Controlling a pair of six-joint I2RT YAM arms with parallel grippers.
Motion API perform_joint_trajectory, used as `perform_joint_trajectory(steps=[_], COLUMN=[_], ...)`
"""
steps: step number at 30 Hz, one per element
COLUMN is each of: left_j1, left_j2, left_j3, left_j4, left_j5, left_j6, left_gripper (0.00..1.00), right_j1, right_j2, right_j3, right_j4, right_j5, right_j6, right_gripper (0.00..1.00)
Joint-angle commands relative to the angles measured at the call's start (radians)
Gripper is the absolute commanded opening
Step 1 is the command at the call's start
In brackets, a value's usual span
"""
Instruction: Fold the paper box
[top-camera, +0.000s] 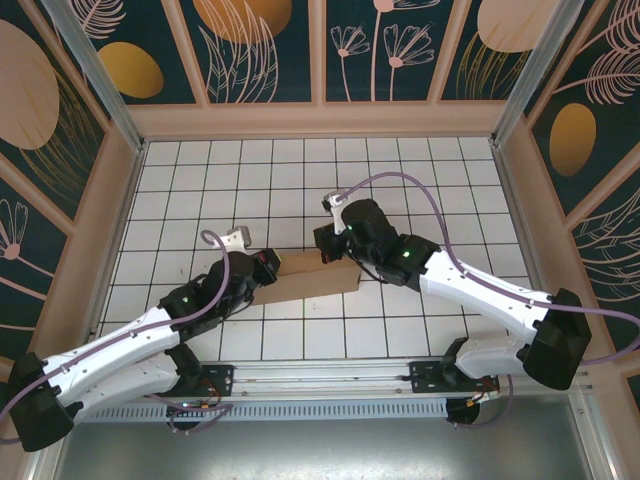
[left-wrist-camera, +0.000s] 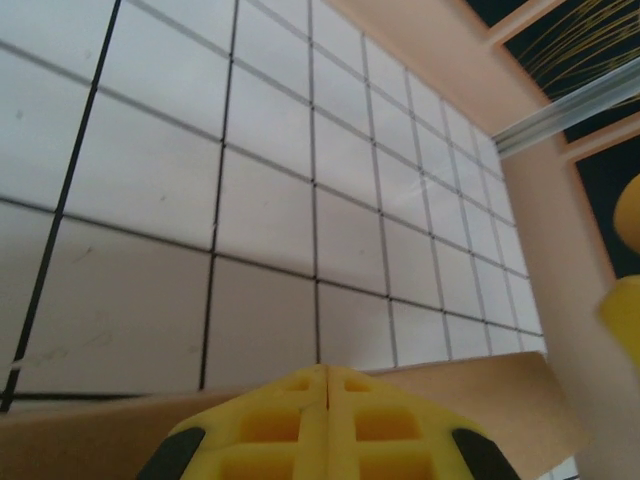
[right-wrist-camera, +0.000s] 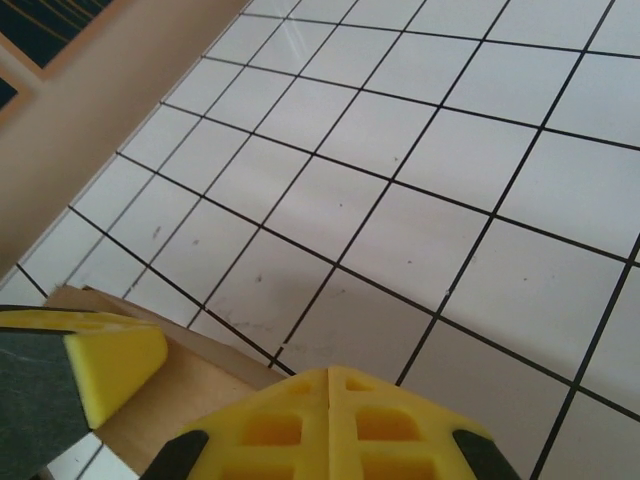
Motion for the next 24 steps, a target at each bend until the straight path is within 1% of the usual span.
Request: perform_joint_trajectory(steps=[1, 5, 8, 13, 15, 16, 18, 20, 22, 24], left_j1=[-0.003, -0.003, -0.003, -0.004, -0.004, -0.004, -0.004, -0.003, -0.003, -0.004], left_j2=[-0.009, 0.0, 0.013, 0.012, 0.019, 0.023, 0.025, 0.023, 0.02, 0.023], left_j3=[-0.045, -0.067, -0.063, -0.055, -0.051, -0.05, -0.048, -0.044, -0.041, -0.041], left_j4=[0.012, 0.012, 0.003, -0.003, -0.007, -0.011, -0.017, -0.019, -0.024, -0.03], left_j5=[0.014, 0.012, 0.003, 0.001, 0.009, 0.013, 0.021, 0.027, 0.03, 0.032], left_j6=[-0.044, -0.033, -0.014, 0.013, 0.028, 0.034, 0.045, 0.055, 0.066, 0.074], left_gripper=[0.0, 0.0, 0.0, 0.0, 0.0, 0.0, 0.0, 0.0, 0.0, 0.0], right_j1=[0.006, 0.005, -0.002, -0.002, -0.001, -0.004, -0.026, -0.067, -0.113, -0.147], right_j2=[0.006, 0.036, 0.069, 0.111, 0.109, 0.098, 0.051, -0.005, -0.063, -0.09], right_j3=[0.029, 0.057, 0.069, 0.044, 0.037, 0.037, 0.045, 0.05, 0.035, 0.016], right_j4=[-0.027, -0.083, -0.118, -0.152, -0.166, -0.173, -0.193, -0.213, -0.23, -0.253], right_j5=[0.014, -0.078, -0.136, -0.163, -0.138, -0.119, -0.081, -0.088, -0.111, -0.143], right_j6=[-0.066, -0.148, -0.154, -0.142, -0.129, -0.12, -0.09, -0.066, -0.067, -0.078], right_gripper=[0.0, 0.01, 0.01, 0.01, 0.01, 0.03, 0.14, 0.18, 0.24, 0.24])
